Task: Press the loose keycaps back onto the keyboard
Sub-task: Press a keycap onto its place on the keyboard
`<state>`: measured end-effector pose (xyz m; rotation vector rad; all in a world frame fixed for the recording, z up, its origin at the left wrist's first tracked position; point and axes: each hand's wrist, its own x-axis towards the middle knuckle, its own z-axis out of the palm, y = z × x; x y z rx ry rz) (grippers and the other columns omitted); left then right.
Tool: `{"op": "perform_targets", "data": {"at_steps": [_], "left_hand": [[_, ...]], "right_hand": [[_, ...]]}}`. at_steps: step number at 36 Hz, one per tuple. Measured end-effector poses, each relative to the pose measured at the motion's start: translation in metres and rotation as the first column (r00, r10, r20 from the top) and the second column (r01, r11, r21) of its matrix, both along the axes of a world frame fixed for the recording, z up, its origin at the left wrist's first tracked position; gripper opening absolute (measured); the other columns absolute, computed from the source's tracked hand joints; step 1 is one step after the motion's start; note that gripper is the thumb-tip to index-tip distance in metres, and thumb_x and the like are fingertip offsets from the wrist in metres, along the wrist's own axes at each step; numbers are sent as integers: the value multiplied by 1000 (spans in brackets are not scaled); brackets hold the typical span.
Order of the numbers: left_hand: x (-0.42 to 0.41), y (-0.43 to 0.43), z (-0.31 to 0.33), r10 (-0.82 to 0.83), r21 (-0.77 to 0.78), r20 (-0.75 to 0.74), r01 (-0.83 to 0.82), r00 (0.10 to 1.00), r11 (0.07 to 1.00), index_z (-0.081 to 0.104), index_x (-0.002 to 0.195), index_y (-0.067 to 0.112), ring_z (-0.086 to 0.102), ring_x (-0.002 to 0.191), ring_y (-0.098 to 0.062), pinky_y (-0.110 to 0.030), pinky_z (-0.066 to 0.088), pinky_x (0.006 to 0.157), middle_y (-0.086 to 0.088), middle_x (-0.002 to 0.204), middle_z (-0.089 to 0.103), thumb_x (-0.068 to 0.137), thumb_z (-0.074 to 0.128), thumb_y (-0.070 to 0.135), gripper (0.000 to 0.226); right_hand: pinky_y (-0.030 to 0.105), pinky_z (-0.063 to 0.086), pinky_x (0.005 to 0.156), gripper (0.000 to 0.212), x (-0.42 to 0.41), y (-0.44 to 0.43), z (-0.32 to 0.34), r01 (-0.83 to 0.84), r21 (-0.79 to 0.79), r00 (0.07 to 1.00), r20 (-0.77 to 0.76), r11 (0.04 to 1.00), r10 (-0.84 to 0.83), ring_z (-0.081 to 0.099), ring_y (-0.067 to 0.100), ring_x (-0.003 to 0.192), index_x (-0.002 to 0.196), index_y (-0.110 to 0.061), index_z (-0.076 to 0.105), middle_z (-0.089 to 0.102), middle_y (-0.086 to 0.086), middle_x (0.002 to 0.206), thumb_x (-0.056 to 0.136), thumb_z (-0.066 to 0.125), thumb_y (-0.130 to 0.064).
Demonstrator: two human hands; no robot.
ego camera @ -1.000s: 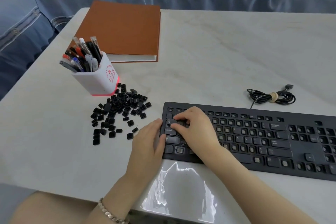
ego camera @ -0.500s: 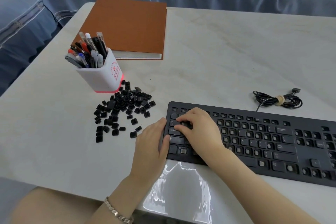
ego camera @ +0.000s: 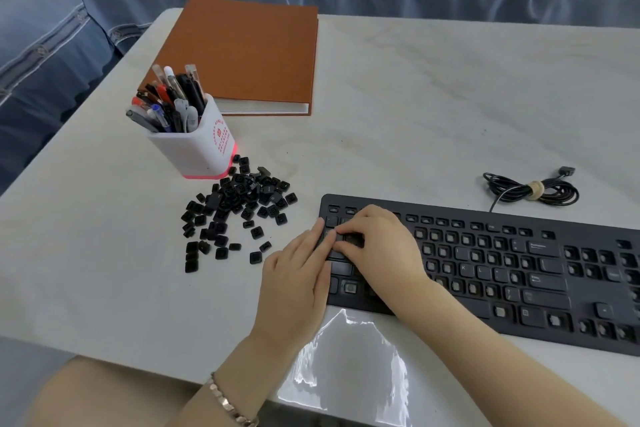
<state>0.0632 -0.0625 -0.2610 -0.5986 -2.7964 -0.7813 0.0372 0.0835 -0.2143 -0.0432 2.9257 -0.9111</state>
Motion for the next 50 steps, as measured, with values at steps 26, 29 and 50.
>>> {"op": "perform_targets", "data": {"at_steps": [26,29,50], "left_hand": [[-13,-3,28,94,-27,-38,-95,995,995,73,80,13,57,100,-14,-25,30,86,-2,105,69,86,45,27,32],[-14,-25,34,220,-50,-46,-222,974,974,72,88,11,59,90,-19,-33,42,82,-3,99,68,83,56,25,22],[-24,-39,35,302,-219,283,-246,910,944,59,109,8,51,88,-16,-22,35,74,-2,108,51,99,46,23,22]], "right_hand": [[43,44,91,30,9,50,-32,178,106,906,-405,978,-122,63,31,101,104,-7,70,67,12,108,78,57,-15],[43,44,91,30,10,53,-33,172,111,904,-413,979,-112,63,31,102,105,-7,70,67,11,108,79,57,-15],[44,43,91,30,11,52,-30,157,80,914,-388,984,-114,62,32,102,105,-7,70,67,12,108,79,56,-15]]}}
